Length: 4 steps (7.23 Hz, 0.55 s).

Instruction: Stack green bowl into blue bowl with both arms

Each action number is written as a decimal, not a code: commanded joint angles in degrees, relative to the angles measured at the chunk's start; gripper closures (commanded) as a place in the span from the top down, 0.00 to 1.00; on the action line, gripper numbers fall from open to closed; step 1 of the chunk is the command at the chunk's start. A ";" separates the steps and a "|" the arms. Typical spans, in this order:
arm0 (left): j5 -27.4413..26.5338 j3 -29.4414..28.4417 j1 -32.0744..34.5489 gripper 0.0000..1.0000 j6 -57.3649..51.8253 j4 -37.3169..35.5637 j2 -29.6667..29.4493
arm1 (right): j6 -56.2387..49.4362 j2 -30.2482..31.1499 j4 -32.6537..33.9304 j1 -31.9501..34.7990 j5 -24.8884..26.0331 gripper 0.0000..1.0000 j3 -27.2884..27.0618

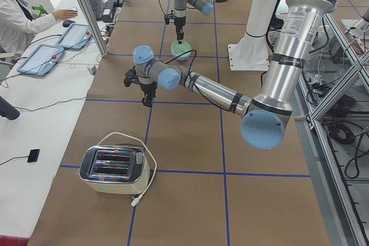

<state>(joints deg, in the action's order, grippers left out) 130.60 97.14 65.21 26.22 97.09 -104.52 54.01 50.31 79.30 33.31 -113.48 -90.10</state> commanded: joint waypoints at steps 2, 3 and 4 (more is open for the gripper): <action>0.00 -0.46 -0.09 0.64 -0.03 0.12 -0.07 | -0.48 0.14 -0.11 0.00 0.02 1.00 0.01; 0.00 -0.55 -0.09 0.64 -0.03 0.21 -0.07 | -0.48 0.14 -0.11 0.00 0.02 1.00 -0.08; 0.00 -0.55 -0.09 0.65 -0.03 0.21 -0.07 | -0.48 0.40 -0.20 0.00 0.02 1.00 -0.17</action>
<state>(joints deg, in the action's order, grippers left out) 130.61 96.66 65.14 26.19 97.25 -104.59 53.53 50.52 79.17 33.31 -113.47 -90.17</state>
